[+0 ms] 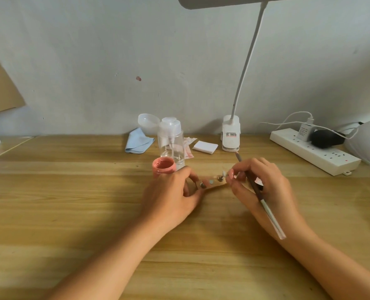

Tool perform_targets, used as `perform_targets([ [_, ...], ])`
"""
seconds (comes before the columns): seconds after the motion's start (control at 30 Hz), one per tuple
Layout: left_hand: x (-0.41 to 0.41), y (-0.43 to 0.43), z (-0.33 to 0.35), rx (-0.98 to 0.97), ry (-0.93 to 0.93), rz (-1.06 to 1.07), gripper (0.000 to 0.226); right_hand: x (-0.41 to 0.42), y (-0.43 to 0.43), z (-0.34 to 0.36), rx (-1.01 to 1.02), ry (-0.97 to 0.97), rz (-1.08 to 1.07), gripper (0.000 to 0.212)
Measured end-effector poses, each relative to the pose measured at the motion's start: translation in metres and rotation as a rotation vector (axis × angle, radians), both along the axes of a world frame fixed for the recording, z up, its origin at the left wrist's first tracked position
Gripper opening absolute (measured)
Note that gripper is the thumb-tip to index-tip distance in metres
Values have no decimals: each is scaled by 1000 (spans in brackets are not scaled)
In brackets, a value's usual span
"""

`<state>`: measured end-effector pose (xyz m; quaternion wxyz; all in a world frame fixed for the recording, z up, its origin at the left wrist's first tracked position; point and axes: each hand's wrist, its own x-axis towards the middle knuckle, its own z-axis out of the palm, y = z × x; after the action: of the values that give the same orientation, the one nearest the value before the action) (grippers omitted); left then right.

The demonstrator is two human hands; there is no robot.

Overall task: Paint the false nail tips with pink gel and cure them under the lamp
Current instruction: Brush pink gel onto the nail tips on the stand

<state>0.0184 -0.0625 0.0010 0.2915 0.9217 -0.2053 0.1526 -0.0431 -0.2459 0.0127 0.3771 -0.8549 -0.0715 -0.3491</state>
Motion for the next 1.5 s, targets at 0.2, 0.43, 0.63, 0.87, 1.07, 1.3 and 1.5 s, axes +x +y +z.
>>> perform_targets([
  [0.2, -2, 4, 1, 23, -54, -86, 20, 0, -1, -6, -200, -23, -45, 16],
  [0.43, -7, 4, 0, 27, -61, -179, 20, 1, -3, -7, -262, 11, -8, 16],
  [0.63, -6, 5, -1, 21, -81, -198, 24, 1, -3, -7, -281, 69, 20, 19],
  [0.87, -3, 4, -6, -8, -101, -218, 23, 3, -4, -10, -317, 89, 20, 18],
  [1.07, -3, 4, -7, 3, -101, -202, 21, 4, -6, -14, -360, 82, -9, 18],
  [1.3, -2, 3, -8, 1, -79, -109, 20, 2, -6, -14, -401, 64, -122, 22],
  [1.5, -2, 2, -7, 23, -49, -33, 20, 2, -7, -15, -461, 25, -148, 16],
])
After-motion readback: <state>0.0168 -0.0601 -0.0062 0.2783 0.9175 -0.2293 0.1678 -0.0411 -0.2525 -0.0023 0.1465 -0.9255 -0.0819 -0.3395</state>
